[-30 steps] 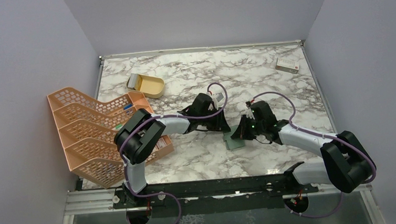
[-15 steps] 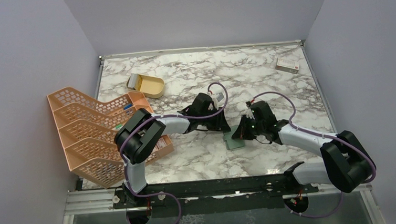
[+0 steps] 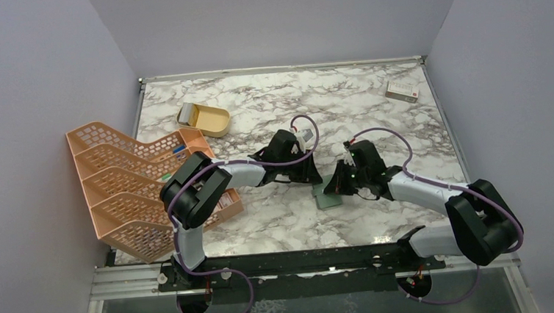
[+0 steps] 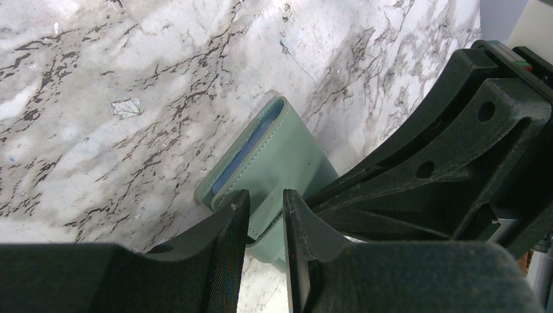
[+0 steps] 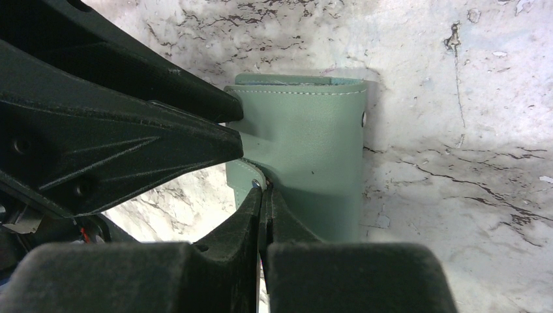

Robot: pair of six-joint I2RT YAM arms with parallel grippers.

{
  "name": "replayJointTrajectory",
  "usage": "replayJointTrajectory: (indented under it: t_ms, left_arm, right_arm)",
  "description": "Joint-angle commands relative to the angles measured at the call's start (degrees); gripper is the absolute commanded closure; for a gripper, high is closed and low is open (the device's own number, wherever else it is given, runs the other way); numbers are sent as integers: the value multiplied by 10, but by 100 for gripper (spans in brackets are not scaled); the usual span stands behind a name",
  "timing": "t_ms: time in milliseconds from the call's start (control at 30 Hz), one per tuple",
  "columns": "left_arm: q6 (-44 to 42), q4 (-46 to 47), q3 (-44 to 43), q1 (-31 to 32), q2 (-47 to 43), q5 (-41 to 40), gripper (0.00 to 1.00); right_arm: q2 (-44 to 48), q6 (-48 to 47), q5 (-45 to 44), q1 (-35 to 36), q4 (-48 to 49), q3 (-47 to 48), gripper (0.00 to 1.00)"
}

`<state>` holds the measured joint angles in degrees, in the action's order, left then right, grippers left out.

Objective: Put the credit cards into the card holder
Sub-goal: Close the card holder at the center of the board.

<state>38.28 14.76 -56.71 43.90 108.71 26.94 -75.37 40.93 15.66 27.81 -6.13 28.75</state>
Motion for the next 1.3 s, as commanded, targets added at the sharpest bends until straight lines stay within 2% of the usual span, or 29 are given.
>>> replayJointTrajectory:
  t_ms: [0,233,500,700,800,1000,1133,1267]
  left_arm:
    - [-23,-38,0,1,15,-32,71]
    - [-36,-56,-3,1,16,-50,71]
    - [-39,-81,-22,1,3,-72,71]
    - [-28,-87,-18,7,-45,-64,74]
    - [-17,-85,-3,16,-73,-57,76]
    - [19,-18,38,28,-83,-25,99]
    - [37,27,51,32,-64,11,100]
    - [34,32,52,35,-51,10,100]
  right_arm:
    - [-30,-7,-85,3,-56,-9,99]
    - [-46,3,-123,2,-80,-13,99]
    - [-50,9,-122,2,-116,-15,99]
    - [-57,11,-116,2,-131,-9,99]
    - [-55,11,-115,2,-131,-10,99]
    - [-57,9,-112,2,-125,-13,99]
    - [-62,6,-112,2,-126,-10,99]
    - [-61,7,-114,2,-127,-9,99]
